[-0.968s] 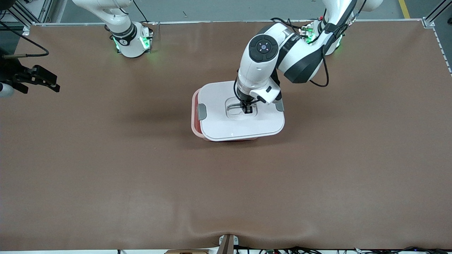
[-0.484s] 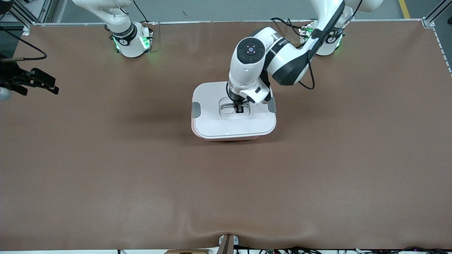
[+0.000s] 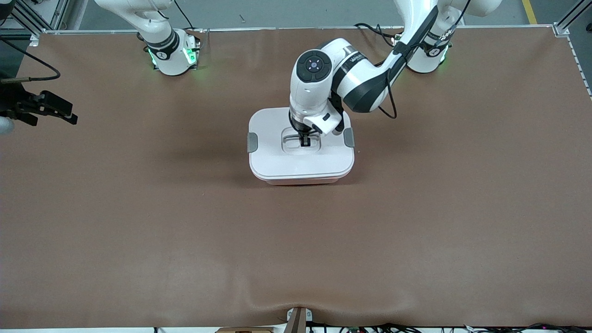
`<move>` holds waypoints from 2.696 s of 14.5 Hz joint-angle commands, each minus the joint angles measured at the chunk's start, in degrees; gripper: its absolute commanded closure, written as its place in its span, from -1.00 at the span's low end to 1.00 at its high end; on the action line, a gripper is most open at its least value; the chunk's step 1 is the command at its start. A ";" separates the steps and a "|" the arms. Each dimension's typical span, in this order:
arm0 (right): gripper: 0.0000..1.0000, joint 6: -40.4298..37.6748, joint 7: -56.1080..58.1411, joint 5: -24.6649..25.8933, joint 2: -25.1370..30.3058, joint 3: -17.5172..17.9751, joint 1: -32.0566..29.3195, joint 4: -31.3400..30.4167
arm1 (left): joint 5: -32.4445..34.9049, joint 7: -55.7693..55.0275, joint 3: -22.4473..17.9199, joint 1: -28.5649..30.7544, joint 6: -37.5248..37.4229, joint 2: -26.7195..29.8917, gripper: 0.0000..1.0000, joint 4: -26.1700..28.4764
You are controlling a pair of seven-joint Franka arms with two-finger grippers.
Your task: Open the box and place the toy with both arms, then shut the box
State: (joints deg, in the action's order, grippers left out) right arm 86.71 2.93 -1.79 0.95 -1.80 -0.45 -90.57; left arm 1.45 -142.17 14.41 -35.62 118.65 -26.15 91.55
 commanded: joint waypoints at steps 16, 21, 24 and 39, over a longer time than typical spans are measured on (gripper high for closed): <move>-1.00 -2.07 -0.91 -0.23 0.01 -0.22 -1.22 2.06 | 6.99 -6.80 0.00 -1.99 2.72 -2.32 1.00 -1.28; -1.00 -1.98 -1.00 -0.50 -0.16 -0.22 -2.28 1.98 | 7.08 -6.72 0.00 -1.99 2.72 -2.59 1.00 -0.49; -1.00 -2.07 -1.00 -0.67 -0.25 -0.22 -2.28 1.98 | 7.08 -6.63 0.00 -1.99 2.72 -2.59 1.00 0.03; -1.00 -1.81 -0.91 -0.85 -0.51 -0.22 -2.80 1.98 | 7.34 -1.35 -0.09 -1.91 1.76 -0.22 1.00 2.06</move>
State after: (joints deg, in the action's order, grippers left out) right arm 85.07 2.69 -1.80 0.93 -2.40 -2.33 -89.42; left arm 7.68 -144.01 14.44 -37.34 120.66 -28.24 92.08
